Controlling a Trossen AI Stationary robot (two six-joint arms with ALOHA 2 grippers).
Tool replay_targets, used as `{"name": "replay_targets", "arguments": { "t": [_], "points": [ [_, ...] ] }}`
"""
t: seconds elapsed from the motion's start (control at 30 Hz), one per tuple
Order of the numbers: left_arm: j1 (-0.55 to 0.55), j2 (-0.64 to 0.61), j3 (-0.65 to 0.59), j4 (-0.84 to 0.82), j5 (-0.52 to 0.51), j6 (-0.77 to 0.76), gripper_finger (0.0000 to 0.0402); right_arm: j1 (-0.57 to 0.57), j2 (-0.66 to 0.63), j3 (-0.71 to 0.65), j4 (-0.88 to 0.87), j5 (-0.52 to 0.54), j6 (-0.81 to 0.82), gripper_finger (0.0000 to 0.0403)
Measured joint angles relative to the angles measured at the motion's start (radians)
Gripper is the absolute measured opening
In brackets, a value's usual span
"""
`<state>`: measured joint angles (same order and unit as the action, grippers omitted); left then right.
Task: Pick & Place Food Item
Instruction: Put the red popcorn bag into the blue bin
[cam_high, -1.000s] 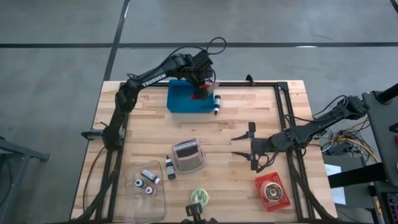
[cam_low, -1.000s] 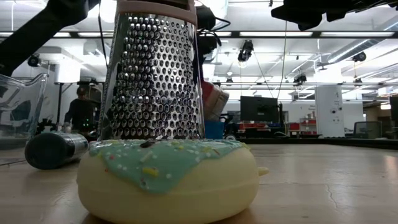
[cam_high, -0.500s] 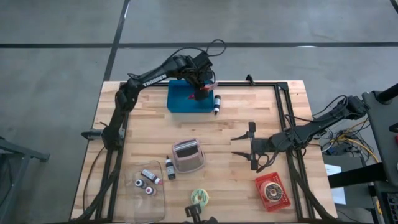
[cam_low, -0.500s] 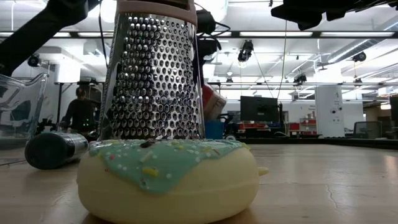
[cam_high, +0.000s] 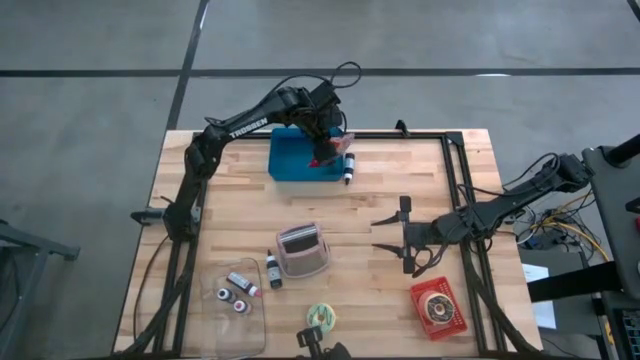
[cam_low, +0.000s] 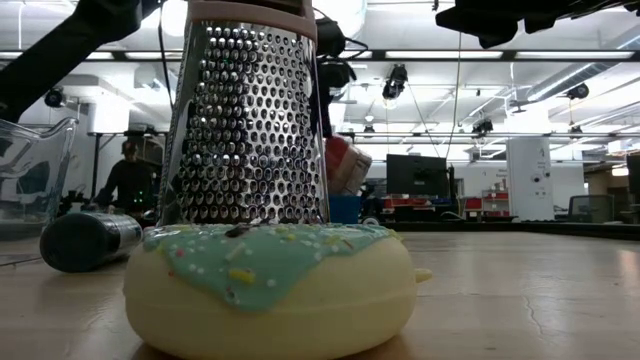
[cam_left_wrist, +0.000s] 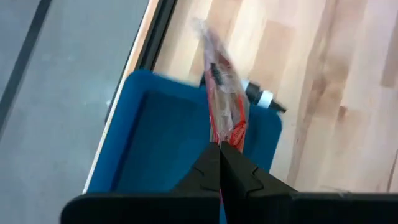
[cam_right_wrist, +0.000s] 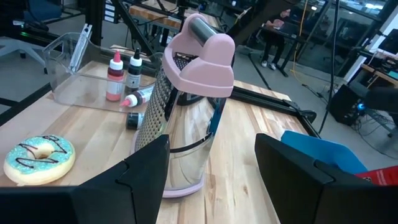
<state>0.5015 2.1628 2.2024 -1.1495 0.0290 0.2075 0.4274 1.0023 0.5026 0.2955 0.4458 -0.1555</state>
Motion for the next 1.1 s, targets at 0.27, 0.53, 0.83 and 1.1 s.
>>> {"name": "replay_targets", "arguments": {
  "t": [0.27,0.53,0.83,1.1],
  "points": [
    [0.011,0.001,0.000,-0.092,-0.174,-0.026,0.0000,0.000,0.000,0.000,0.002,0.000,0.001,0.0231],
    [0.045,0.001,-0.018,-0.157,-0.213,-0.069,0.0000,0.000,0.000,0.000,0.003,0.000,0.005,0.0231],
    [0.067,0.003,-0.141,-0.154,-0.357,-0.085,0.0000,0.000,0.000,0.000,0.012,0.000,0.006,0.0231],
    [0.071,-0.005,-0.154,-0.138,-0.456,-0.078,0.0000,0.000,0.000,0.000,0.012,0.000,0.006,0.0231]
  ]
}}
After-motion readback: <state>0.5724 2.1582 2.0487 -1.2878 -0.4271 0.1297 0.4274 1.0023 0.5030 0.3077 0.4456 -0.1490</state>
